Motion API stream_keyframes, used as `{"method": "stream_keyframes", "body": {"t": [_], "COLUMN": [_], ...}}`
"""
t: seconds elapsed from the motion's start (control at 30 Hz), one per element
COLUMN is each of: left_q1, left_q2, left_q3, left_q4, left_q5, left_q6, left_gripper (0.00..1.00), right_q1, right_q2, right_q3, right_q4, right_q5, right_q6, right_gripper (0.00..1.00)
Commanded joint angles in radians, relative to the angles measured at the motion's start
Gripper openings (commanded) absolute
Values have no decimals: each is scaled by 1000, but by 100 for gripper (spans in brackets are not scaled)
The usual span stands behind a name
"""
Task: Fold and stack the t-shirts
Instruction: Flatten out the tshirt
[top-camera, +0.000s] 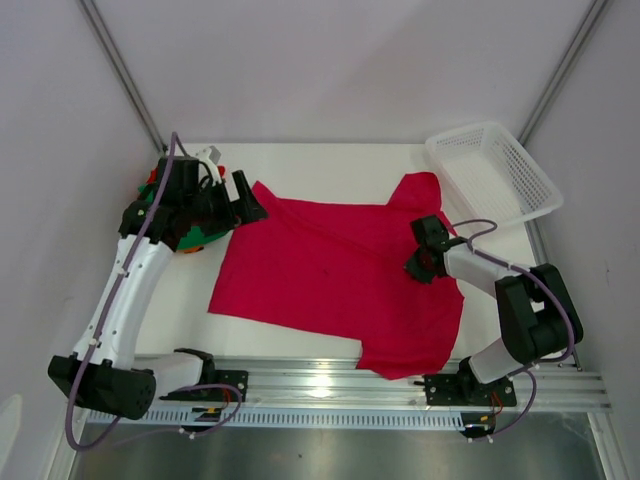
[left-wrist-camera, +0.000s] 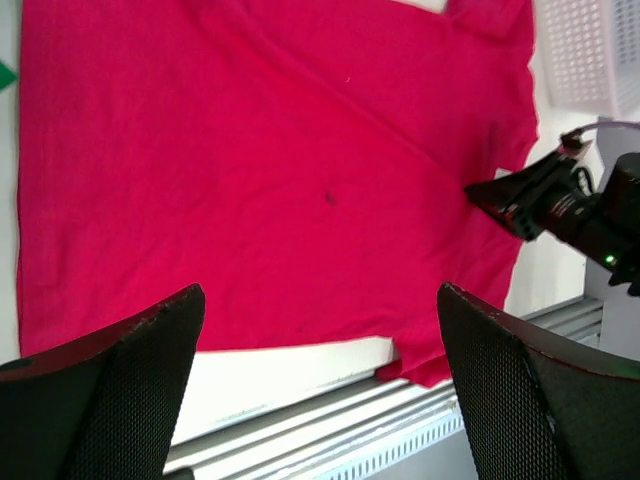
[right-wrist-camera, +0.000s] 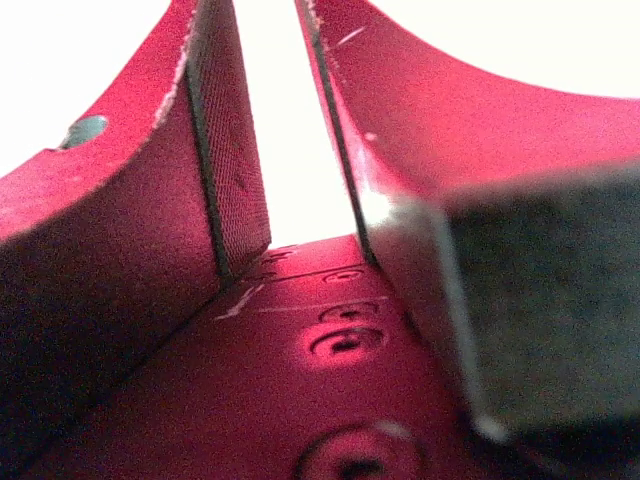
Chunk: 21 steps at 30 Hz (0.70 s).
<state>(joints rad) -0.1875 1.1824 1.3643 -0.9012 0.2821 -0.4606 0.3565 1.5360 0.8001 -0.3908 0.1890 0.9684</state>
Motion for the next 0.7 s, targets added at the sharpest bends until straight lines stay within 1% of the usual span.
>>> {"method": "stream_keyframes", "body": {"t": [0.0, 0.2, 0.3, 0.33, 0.4, 0.43, 0.53, 0.67], "left_q1": [5, 5, 3, 5, 3, 3, 3, -4], "left_q2": [-41, -15, 54, 103, 141, 161, 175, 200], "left_q3": [15, 41, 62, 65, 50, -12, -117, -201], "left_q4": [15, -11, -86, -135, -159, -134, -85, -53], "left_q5": [-15, -27, -67, -75, -63, -48, 5, 17], "left_q6": [17, 34, 25, 23, 8, -6, -38, -43], "left_gripper": [99, 99, 99, 99, 98, 98, 97, 97], "right_q1": [-19, -21, -19, -19, -19, -21, -24, -31], "right_q2": [-11, -28, -42, -42, -24, -16, 3, 6], "right_q3": [-4, 28, 50, 65, 100, 137, 175, 197], "right_q4": [-5, 27, 67, 73, 55, 44, 27, 44], "right_q5": [3, -33, -66, -88, -97, -95, -98, -128], "right_q6": [-57, -86, -144, -164, -215, -227, -250, -249], "right_gripper": [27, 27, 27, 28, 28, 28, 27, 28]}}
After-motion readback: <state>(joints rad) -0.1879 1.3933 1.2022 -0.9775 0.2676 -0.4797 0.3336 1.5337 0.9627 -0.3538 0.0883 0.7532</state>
